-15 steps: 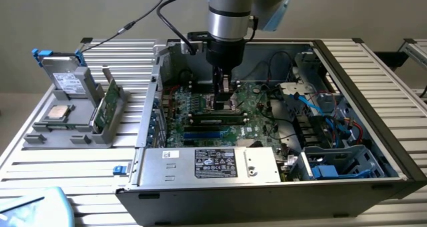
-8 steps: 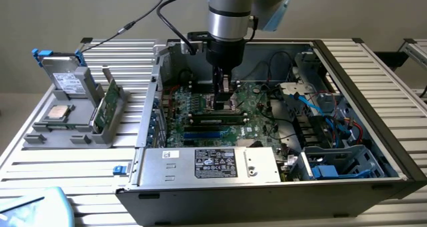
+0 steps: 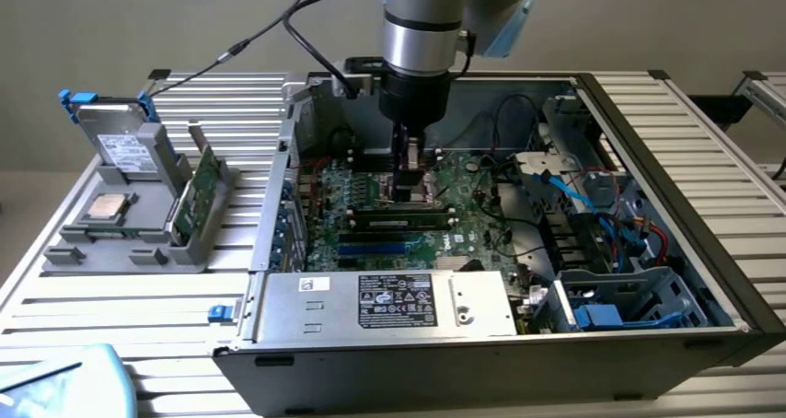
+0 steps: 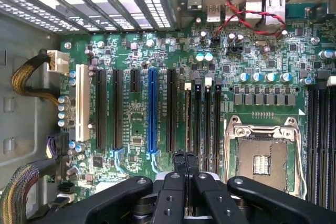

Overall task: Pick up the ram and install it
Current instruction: 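Press down the ram until it locks into place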

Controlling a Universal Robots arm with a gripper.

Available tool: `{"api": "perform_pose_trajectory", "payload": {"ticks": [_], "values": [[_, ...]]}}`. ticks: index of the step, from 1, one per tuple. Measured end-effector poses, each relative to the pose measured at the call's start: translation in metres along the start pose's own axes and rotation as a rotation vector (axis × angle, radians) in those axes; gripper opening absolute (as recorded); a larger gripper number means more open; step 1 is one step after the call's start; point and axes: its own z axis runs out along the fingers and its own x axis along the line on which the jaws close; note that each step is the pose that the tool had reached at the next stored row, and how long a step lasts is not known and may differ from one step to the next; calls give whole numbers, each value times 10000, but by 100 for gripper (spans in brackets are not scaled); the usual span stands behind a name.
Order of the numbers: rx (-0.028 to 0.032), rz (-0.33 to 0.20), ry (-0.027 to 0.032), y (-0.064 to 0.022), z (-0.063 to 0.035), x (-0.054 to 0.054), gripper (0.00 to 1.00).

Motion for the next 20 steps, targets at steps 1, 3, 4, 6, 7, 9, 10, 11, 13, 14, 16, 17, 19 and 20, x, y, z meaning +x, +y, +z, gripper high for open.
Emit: {"api": "perform_pose_trajectory", "payload": {"ticks": [1,3,4,6,7,9,10,11,13,14,16,17,19,20], "values": [[-21,154,-10,0,0,0,11],[-57,414,-26,0,0,0,11],[-74,539,-35,0,0,0,11],[-108,799,-51,0,0,0,11],[-126,933,-60,0,0,0,11],[-163,1201,-78,0,0,0,11],[-182,1337,-86,0,0,0,11],[-201,1479,-95,0,0,0,11],[-242,1772,-114,0,0,0,11],[-262,1910,-122,0,0,0,11],[-303,2210,-141,0,0,0,11],[-325,2365,-151,0,0,0,11],[-362,2639,-168,0,-1,0,11],[-379,2757,-175,0,-1,0,11]]}}
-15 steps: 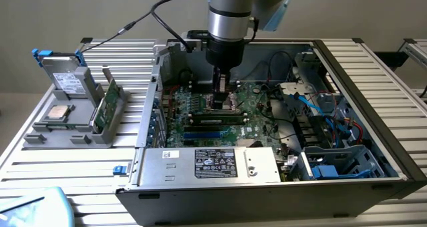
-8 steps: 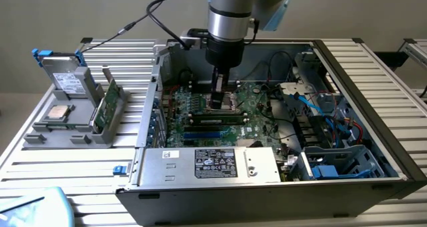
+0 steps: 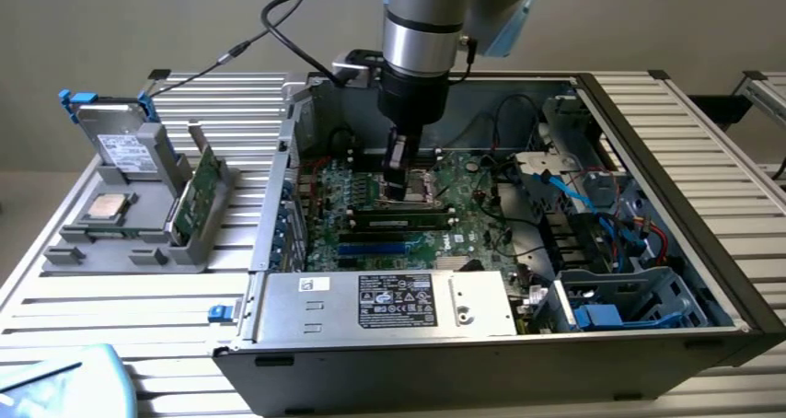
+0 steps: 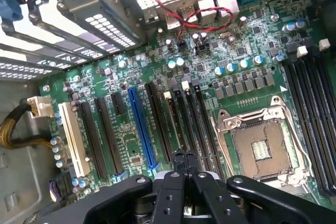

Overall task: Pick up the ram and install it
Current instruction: 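Press down the ram until it locks into place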

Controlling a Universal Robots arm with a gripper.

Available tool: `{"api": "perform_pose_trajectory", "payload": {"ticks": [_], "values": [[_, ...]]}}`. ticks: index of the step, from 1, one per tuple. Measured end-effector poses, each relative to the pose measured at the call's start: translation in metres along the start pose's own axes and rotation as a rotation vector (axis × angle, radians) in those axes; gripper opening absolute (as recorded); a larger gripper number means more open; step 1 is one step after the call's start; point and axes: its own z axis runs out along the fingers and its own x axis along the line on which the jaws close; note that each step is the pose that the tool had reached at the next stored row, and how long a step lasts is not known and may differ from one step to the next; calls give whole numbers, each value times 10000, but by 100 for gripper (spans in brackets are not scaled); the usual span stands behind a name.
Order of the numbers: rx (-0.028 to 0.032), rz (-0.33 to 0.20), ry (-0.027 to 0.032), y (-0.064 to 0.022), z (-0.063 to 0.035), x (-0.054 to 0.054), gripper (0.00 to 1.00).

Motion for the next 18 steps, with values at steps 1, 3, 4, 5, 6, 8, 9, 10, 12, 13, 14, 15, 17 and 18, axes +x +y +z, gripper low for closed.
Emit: {"api": "perform_pose_trajectory", "payload": {"ticks": [1,3,4,5,6,8,9,10,12,13,14,15,17,18], "values": [[-14,116,-5,0,-1,0,11],[-40,326,-6,0,-6,1,11],[-53,435,-7,0,-8,1,11],[-65,541,-7,1,-11,1,11],[-77,649,-3,1,-13,2,11],[-98,850,8,1,-21,3,11],[-106,949,19,2,-25,3,11],[-110,1041,31,2,-29,4,11],[-111,1215,85,2,-42,5,11],[-109,1290,117,2,-49,6,11],[-105,1371,154,2,-55,8,11],[-105,1450,180,2,-56,8,11],[-107,1640,232,3,-56,8,11],[-114,1743,250,3,-57,8,11]]}}
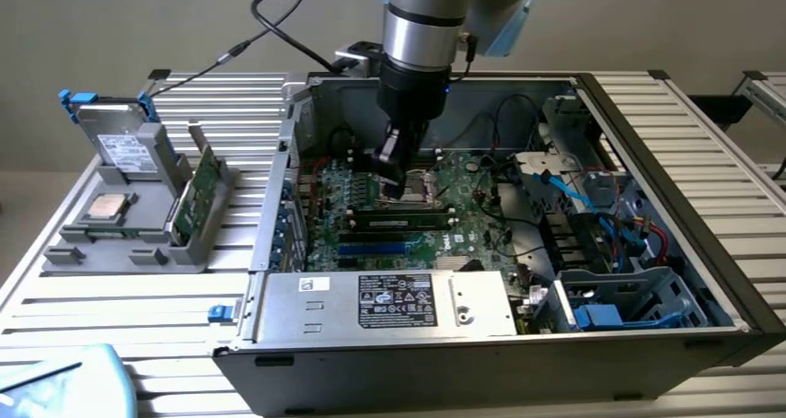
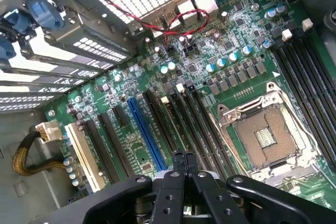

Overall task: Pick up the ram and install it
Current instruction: 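Press down the ram until it locks into place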

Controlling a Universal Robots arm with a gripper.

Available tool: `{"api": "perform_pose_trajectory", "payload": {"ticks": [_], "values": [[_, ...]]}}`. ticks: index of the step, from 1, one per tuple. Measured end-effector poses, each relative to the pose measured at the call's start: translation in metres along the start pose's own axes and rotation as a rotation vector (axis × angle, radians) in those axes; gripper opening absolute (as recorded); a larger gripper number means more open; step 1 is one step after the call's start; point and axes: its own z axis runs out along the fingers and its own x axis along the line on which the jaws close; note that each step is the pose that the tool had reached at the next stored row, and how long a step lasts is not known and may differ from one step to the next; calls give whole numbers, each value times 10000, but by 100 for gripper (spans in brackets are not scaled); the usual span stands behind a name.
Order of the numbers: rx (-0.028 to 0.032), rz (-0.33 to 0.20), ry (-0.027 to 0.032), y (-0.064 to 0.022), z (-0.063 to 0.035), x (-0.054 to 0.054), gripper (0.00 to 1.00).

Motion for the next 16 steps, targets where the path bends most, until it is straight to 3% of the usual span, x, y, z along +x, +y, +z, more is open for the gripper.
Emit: {"api": "perform_pose_trajectory", "payload": {"ticks": [3,6,9,13,15,16], "values": [[4,298,23,0,1,-1,11],[115,554,19,-1,3,-1,11],[370,780,-92,-1,4,-1,11],[715,1105,-315,-1,5,-2,11],[830,1282,-400,-1,6,-2,11],[854,1386,-426,-1,7,-2,11]]}}
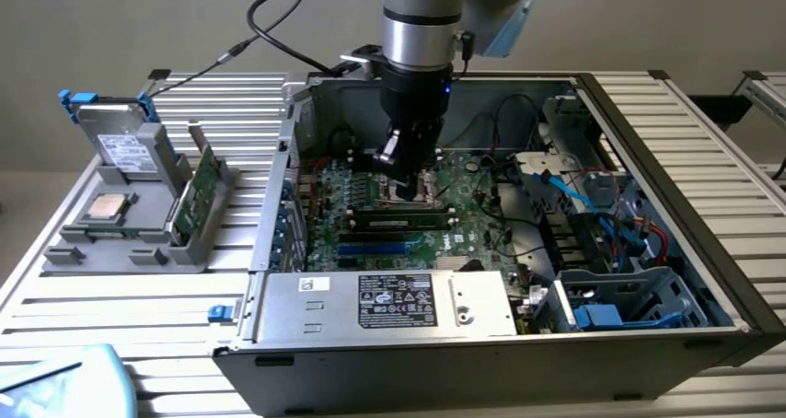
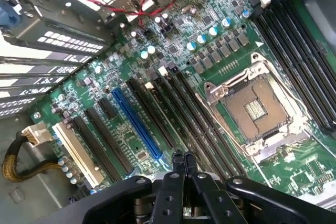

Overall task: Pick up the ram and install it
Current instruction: 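Press down the ram until it locks into place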

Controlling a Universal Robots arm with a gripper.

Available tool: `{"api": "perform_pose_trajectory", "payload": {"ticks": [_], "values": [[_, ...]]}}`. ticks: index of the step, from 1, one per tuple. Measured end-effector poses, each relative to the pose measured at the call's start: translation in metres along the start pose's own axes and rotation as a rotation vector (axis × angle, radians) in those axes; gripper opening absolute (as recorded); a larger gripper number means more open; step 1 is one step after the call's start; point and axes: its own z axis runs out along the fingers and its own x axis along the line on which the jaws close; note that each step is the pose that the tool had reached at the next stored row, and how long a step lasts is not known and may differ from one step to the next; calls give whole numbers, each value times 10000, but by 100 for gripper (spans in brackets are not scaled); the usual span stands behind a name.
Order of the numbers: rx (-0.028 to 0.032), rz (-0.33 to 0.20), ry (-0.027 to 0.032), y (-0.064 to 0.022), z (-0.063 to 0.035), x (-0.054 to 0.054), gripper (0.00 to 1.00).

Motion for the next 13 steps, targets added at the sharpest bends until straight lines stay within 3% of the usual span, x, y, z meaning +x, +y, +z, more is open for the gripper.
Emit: {"api": "perform_pose_trajectory", "payload": {"ticks": [3,13], "values": [[27,367,-24,-1,-1,0,11],[-31,1675,-20,0,8,0,11]]}}
